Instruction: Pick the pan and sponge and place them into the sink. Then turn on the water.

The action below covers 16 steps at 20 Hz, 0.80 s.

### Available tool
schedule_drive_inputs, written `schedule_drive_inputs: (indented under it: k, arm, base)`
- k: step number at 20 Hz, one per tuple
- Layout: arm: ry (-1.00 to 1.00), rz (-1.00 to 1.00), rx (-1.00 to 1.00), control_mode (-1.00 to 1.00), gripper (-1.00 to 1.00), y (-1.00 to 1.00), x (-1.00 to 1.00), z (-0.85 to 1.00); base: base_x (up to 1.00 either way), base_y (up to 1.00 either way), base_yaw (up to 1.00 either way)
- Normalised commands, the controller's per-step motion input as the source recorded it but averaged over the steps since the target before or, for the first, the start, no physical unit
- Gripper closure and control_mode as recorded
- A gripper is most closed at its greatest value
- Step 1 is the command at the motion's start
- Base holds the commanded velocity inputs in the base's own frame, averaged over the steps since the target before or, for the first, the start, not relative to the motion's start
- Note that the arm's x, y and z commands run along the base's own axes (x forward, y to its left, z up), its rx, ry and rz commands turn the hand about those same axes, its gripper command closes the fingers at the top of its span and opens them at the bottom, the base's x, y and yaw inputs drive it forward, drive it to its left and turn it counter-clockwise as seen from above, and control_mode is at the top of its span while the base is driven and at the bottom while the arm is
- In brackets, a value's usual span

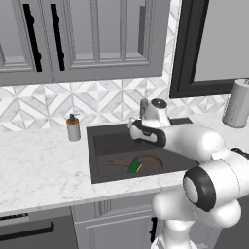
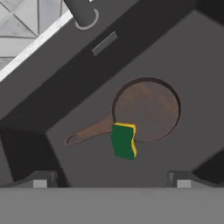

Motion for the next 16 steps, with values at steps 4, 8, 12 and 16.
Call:
schedule_drive_inputs:
  k: [4, 8, 12, 16]
  arm:
    - [-0.03, 0.16, 0.05, -1.0, -1.0, -0.47, -0.23, 0.34]
    - [0.0, 0.1, 0.07, -1.0, -1.0, -0.59, -0.02, 0.11]
    - [-0.01, 0.05, 0.13, -1.0, -1.0, -0.71, -0.09, 0.0]
    - [-0.03, 0.01, 0.2, -1.0, -1.0, -0.82, -0.13, 0.0]
  base:
    - [0.0, 0.0, 0.0]
    - [0.0, 0.0, 0.0]
    - [0.0, 0.0, 0.0]
    - [0.0, 0.0, 0.0]
